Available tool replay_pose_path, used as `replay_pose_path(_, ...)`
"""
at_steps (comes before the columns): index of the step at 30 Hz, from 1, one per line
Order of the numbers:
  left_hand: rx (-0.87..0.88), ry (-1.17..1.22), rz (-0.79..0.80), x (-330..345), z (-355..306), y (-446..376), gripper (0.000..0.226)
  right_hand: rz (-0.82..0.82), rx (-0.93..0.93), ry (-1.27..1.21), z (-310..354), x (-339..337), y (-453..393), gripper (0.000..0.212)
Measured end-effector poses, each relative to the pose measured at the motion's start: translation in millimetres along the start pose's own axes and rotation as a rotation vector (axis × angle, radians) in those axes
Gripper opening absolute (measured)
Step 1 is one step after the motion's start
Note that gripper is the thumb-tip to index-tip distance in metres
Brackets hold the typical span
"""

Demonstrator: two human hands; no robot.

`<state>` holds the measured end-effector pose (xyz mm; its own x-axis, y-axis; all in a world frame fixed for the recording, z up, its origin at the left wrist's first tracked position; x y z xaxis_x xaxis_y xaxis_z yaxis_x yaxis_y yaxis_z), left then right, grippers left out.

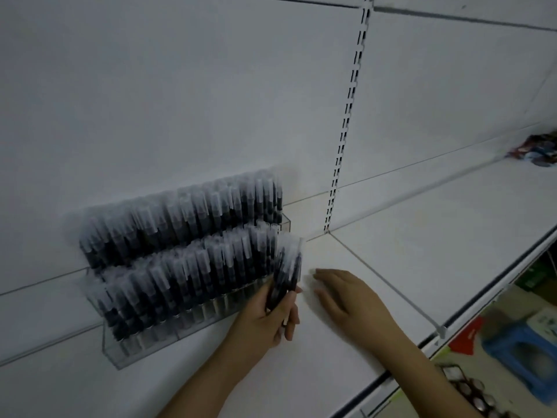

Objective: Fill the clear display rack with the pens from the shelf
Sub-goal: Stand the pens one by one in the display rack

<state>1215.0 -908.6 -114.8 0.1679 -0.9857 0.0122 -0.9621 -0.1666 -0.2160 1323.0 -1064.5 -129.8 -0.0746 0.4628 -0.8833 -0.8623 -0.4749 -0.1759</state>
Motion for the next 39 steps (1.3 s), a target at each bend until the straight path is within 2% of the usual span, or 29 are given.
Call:
replay_pose_path(3, -0.022, -0.039, 0.014, -0.2, 0.6, -0.8, 0.014, -0.019, 0.028, -0.237, 6.3, -14.8, 5.1, 0.047)
replay_pose_path(6, -0.020, -0.064, 0.085, 1.4, -1.0, 0.4, 0.014, -0.041, 0.109, -0.551, 16.9, -23.4, 8.3, 0.021)
replay_pose_path(10, -0.032, -0.090, 0.128, 3.4, -0.9, -0.7, 0.014, 0.150, 0.177, -0.867, 31.8, -21.2, 3.8, 0.039)
replay_pose_path(12, -0.069, -0.066, 0.086, 2.7, 2.5, -1.9, 0.013, 0.161, 0.150, -0.938, 34.4, -28.3, -2.1, 0.036)
replay_pose_path(17, -0.034, -0.086, 0.012, 1.4, 5.4, -0.9, 0.017, -0.124, 0.175, -1.207, 25.4, -69.1, -32.5, 0.023)
replay_pose_path(19, -0.029, -0.057, -0.053, -1.4, 4.4, 0.8, 0.018, -0.125, 0.160, -1.184, 27.4, -77.3, -47.3, 0.019)
replay_pose_path(21, -0.017, -0.013, -0.112, -4.3, 2.6, 2.2, 0.018, -0.035, 0.135, -1.131, 36.0, -75.8, -60.0, 0.011)
replay_pose_path(26, -0.014, 0.010, -0.138, -5.5, 0.1, 3.7, 0.017, 0.065, 0.020, -0.796, 61.6, -64.6, -75.5, 0.004)
replay_pose_path(34, -0.014, 0.034, -0.139, -7.0, 0.5, 3.1, 0.017, 0.063, -0.120, -0.387, 87.2, -60.8, -87.0, 0.013)
replay_pose_path(37, -0.011, 0.052, -0.137, -6.5, 1.9, 3.2, 0.018, 0.087, -0.159, -0.129, 95.7, -50.3, -89.8, 0.014)
replay_pose_path(39, -0.011, 0.072, -0.130, -6.2, 2.3, 2.8, 0.028, 0.084, -0.163, 0.071, 98.1, -43.5, -88.8, 0.022)
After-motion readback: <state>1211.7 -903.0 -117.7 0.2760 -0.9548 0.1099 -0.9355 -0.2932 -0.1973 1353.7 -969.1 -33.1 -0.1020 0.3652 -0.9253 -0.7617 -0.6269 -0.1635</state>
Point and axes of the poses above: each hand's wrist, its own y-axis away from the middle knuckle, its own x-axis out of the palm, z = x × y, the point moved 3 cm from there along -y, towards the middle knuckle, and after that the axes turned 15 degrees about x, right-handed, at the moved point
